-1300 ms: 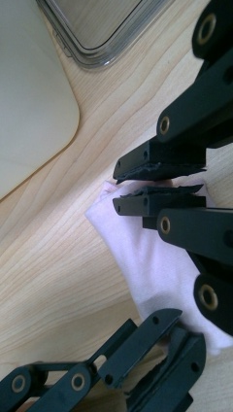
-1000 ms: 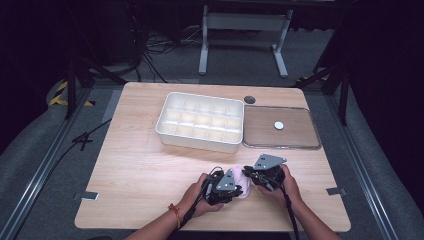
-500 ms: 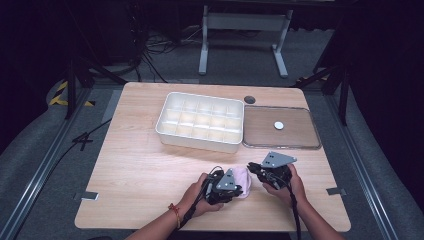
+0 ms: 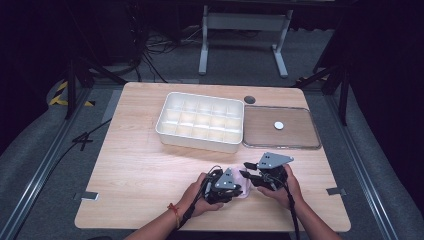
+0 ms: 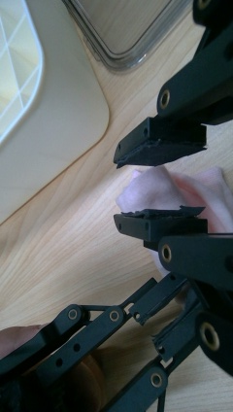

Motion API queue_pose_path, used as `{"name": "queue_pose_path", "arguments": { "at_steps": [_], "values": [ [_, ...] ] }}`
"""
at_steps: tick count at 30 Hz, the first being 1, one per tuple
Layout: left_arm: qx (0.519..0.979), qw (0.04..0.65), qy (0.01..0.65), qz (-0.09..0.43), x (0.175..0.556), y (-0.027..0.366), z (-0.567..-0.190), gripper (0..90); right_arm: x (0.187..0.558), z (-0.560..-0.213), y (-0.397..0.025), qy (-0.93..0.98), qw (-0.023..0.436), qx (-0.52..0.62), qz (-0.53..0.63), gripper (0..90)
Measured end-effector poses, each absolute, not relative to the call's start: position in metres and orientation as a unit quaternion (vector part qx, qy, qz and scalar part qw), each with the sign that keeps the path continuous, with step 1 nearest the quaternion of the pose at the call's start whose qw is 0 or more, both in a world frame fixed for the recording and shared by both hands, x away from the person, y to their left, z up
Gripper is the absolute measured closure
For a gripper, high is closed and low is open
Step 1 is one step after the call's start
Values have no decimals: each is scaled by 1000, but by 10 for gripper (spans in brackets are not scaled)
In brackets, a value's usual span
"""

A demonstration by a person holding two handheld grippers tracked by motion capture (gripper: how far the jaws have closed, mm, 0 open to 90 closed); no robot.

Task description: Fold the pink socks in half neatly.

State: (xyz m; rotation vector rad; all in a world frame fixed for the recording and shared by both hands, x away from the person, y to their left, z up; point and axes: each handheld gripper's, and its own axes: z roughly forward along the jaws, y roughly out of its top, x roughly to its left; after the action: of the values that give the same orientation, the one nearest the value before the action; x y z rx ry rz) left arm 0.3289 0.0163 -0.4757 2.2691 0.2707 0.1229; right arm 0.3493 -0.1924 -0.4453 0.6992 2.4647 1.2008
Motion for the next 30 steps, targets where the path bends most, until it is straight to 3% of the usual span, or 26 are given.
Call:
{"name": "queue_pose_path", "arguments": {
  "at_steps": [10, 14, 26, 30],
  "values": [
    [905, 409, 102, 56, 327, 16, -475, 779, 359, -461, -184, 870, 117, 269, 397, 496],
    [905, 409, 101, 55, 327, 17, -476, 775, 366, -469, -190, 861, 81, 306, 399, 437],
    [909, 401, 100, 47, 326, 28, -470, 662, 374, -475, -196, 857, 5, 315, 407, 574],
    [914, 390, 97, 60, 327, 41, -460, 543, 374, -475, -196, 859, -1, 312, 407, 620]
  ]
}}
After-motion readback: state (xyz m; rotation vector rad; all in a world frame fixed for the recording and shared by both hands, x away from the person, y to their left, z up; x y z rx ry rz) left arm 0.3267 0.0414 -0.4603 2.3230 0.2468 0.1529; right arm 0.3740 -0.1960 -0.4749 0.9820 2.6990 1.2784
